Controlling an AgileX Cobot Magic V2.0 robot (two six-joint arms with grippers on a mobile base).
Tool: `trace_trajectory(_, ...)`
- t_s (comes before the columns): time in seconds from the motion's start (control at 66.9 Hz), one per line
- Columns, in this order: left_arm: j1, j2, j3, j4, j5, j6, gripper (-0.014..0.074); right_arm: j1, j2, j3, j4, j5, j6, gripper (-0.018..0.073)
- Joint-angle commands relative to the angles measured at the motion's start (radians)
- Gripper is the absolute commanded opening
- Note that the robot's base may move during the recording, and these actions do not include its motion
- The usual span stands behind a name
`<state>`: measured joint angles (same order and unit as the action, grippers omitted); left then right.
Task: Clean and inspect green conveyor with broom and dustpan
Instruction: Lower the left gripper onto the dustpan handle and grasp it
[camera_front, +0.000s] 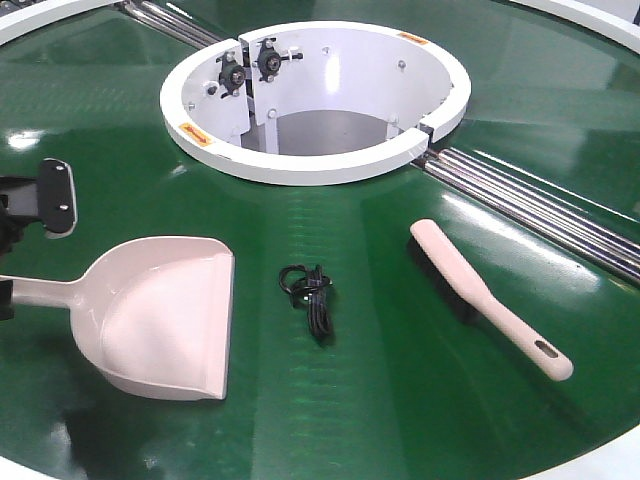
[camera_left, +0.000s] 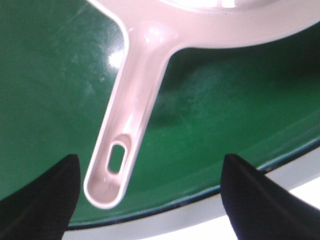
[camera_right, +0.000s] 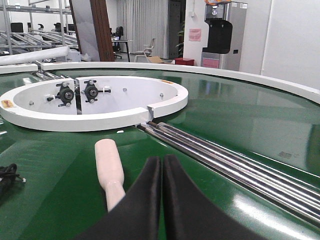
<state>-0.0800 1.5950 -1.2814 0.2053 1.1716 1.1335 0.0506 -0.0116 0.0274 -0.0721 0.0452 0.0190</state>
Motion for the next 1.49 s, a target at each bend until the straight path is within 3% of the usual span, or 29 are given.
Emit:
trace_trajectory(0.0, -0.015, -0.015, -0.030, 0.012, -0.048, 0.029, 0.0538, 0.001, -0.011, 0.004, -0.004, -0.070, -0.005, -0.0008)
trace_trajectory(0.299, -0.016, 0.043, -0.032, 0.014, -0.115, 0.126, 0.0538, -0.007, -0.011, 0.004, -0.004, -0.070, -0.005, -0.0008)
trace_trajectory(0.657, -0.015, 0.106, -0.030, 0.008, -0.232, 0.154, 0.0538, -0.049, -0.011, 0.004, -0.004, -0.070, -0.005, -0.0008)
trace_trajectory(1.24, -0.015, 0.201, -0.027, 0.009, -0.186, 0.154, 0.0532, -0.049, -0.010, 0.004, -0.004, -0.070, -0.005, -0.0008)
trace_trajectory(1.345, -0.015, 0.203, -0.027, 0.015, -0.172, 0.154, 0.0498, -0.049, -0.010, 0.004, -0.004, -0.070, -0.005, -0.0008)
trace_trajectory(1.479, -0.015, 0.202, -0.027, 0.016, -0.146, 0.154, 0.0362, -0.049, -0.010, 0.004, -0.004, -0.070, -0.005, -0.0008)
